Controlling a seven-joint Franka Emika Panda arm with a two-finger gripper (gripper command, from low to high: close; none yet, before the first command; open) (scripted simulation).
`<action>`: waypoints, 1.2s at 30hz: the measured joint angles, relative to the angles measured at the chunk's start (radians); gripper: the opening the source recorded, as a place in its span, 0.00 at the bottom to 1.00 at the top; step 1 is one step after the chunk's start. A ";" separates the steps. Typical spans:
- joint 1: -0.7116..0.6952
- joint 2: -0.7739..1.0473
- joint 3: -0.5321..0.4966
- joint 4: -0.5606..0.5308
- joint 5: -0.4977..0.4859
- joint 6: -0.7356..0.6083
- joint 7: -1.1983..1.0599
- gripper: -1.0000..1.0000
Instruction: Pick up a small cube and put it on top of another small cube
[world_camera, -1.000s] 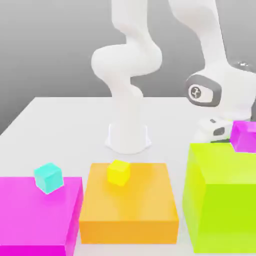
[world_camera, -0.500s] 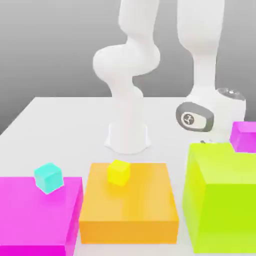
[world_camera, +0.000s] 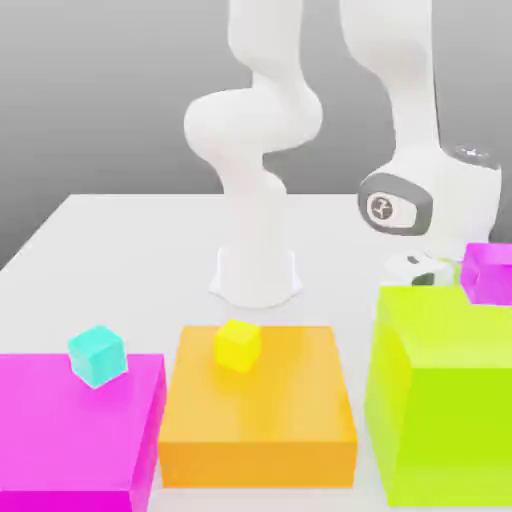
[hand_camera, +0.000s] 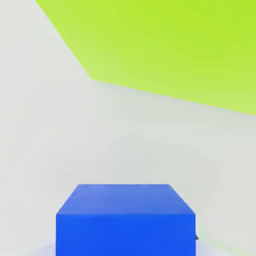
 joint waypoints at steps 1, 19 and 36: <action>0.000 -0.019 0.009 -0.006 0.028 -0.015 -0.019 0.00; 0.095 -0.163 0.074 0.370 0.357 -0.536 -0.698 0.00; -0.023 -0.360 -0.095 0.407 0.154 -0.772 -1.252 0.00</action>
